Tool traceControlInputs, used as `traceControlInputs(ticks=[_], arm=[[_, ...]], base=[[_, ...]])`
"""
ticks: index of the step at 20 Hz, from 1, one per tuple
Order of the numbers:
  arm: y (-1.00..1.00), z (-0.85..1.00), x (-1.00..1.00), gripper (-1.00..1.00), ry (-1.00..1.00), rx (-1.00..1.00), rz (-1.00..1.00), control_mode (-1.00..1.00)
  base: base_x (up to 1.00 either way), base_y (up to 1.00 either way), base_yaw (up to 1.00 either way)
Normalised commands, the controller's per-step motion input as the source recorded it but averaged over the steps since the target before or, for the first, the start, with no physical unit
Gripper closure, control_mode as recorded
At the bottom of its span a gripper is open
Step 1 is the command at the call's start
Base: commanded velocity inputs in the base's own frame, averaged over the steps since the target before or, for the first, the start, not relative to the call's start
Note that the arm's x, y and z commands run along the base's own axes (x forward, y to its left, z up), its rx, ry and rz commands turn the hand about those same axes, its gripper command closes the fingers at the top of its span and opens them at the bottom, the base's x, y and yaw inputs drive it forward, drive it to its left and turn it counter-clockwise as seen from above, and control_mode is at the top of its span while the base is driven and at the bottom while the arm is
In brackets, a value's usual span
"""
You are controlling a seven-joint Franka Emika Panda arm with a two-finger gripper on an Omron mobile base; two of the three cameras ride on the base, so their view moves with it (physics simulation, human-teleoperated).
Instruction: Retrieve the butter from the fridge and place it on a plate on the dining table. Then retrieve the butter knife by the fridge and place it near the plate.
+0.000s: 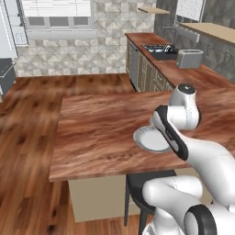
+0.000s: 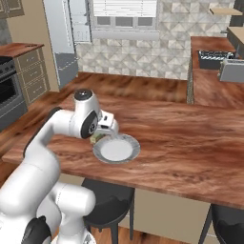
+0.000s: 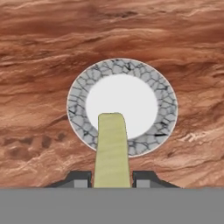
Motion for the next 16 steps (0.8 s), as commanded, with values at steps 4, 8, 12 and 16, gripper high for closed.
traceControlInputs(ticks=[4, 8, 12, 16], arm=[[0.00, -0.49, 0.15, 1.00, -0.02, 0.00, 0.00, -1.00], [-0.16, -0.47, 0.03, 1.00, -0.07, 0.00, 0.00, -1.00], [-0.25, -0.31, 0.09, 1.00, -0.01, 0.00, 0.00, -1.00], [-0.15, -0.26, 0.22, 1.00, 0.00, 0.00, 0.00, -1.00]], base=[[0.00, 0.00, 0.00], [0.00, 0.00, 0.00], [0.00, 0.00, 0.00], [0.00, 0.00, 0.00]])
